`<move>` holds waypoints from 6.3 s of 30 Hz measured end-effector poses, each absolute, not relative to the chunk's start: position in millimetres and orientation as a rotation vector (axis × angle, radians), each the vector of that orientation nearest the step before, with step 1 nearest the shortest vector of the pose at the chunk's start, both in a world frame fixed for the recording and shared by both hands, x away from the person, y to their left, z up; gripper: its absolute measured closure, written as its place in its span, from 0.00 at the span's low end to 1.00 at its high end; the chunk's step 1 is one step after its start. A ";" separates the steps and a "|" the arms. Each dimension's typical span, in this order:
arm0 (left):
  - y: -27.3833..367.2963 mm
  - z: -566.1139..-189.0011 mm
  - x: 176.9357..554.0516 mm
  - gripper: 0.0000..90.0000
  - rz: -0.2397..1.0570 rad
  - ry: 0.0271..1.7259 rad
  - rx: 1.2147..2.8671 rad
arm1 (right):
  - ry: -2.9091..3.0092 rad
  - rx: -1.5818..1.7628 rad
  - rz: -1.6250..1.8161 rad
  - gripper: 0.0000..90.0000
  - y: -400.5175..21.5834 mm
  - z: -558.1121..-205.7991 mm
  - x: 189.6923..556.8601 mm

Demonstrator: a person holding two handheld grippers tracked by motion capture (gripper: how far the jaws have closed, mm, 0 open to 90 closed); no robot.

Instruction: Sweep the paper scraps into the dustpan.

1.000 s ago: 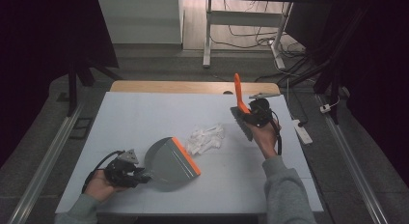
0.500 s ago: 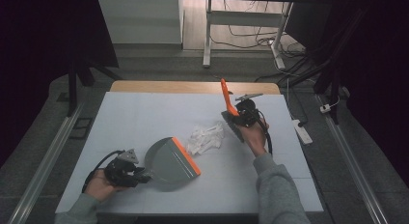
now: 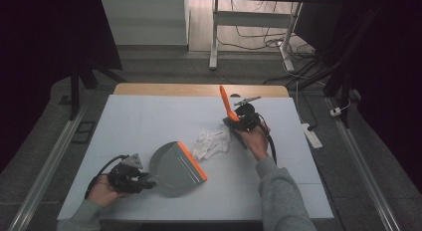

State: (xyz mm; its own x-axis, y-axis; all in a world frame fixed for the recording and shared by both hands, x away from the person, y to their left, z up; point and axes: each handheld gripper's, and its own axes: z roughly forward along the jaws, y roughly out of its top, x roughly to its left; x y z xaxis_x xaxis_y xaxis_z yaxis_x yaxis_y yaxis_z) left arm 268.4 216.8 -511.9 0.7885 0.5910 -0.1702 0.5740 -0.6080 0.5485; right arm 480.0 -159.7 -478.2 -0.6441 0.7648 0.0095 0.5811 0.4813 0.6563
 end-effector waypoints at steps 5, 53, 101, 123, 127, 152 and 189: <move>216.8 -512.1 268.7 0.69 0.035 0.861 2.380 | 2.476 1.154 0.956 0.78 -154.1 -481.9 477.6; 216.1 -511.8 269.5 0.69 0.028 0.862 2.384 | 2.535 1.005 0.984 0.78 -110.2 -464.5 465.9; 214.8 -511.5 269.3 0.69 0.026 0.866 2.383 | 2.630 0.867 1.174 0.78 -78.7 -451.5 420.9; 215.2 -511.7 269.7 0.69 0.025 0.860 2.389 | 2.712 0.850 1.010 0.78 -49.5 -491.7 431.8; 215.2 -511.8 269.7 0.69 0.025 0.861 2.389 | 2.758 0.784 1.009 0.78 -36.3 -493.2 420.4; 215.2 -511.8 269.2 0.69 0.022 0.859 2.391 | 2.615 0.846 1.137 0.78 -77.2 -459.2 407.2; 215.1 -512.2 268.1 0.69 0.016 0.863 2.394 | 2.645 0.858 1.269 0.78 -65.2 -453.3 387.2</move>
State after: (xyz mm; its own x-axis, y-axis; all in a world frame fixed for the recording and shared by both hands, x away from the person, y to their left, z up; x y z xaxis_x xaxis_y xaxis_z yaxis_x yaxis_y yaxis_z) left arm 268.1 215.1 -512.2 0.7899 0.5864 -0.1794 0.5791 -0.6172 0.5327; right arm 387.2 -65.2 -453.3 -0.8392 0.5200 0.1594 0.4497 0.4987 0.7410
